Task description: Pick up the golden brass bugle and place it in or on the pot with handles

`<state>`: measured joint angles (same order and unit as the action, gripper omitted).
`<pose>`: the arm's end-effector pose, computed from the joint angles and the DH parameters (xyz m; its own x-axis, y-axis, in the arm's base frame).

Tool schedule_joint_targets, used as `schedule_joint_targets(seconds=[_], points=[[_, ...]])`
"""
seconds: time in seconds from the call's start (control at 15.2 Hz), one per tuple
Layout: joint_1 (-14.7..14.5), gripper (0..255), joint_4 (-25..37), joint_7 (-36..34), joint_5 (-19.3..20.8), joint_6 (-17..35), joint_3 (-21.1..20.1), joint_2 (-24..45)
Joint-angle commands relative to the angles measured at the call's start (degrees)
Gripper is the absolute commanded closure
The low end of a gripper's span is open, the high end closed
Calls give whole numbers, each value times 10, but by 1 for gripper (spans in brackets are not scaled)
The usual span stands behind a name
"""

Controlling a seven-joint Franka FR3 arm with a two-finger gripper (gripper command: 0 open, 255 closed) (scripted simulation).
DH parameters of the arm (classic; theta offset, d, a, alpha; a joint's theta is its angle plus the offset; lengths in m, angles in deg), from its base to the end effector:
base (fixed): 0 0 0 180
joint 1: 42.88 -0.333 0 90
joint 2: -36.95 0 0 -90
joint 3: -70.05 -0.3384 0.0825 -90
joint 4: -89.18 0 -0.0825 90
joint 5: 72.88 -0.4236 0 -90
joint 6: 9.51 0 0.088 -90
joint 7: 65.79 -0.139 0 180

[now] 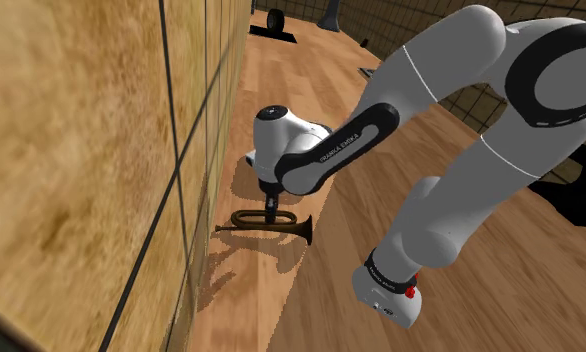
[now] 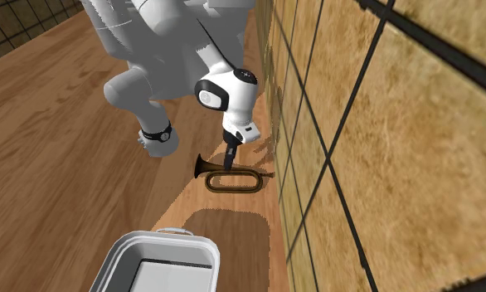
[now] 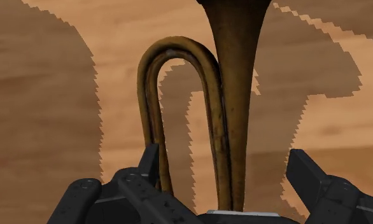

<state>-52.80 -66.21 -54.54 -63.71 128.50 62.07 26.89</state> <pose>0.3836 0.1158 0.2297 0.8013 0.5773 -0.1570 0.5934 -0.8004 0.0854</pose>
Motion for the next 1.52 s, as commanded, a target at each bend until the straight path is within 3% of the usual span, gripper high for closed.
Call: schedule_joint_targets(seconds=[0.0,0.59,1.06,1.12,1.45], points=[[-3,0,5,-10,18,33,-10,46],[7,0,-4,-45,70,111,-4,119],[6,0,-4,-45,70,111,-4,119],[6,255,-4,-45,70,111,-4,119],[7,255,-4,-44,70,111,-3,119]])
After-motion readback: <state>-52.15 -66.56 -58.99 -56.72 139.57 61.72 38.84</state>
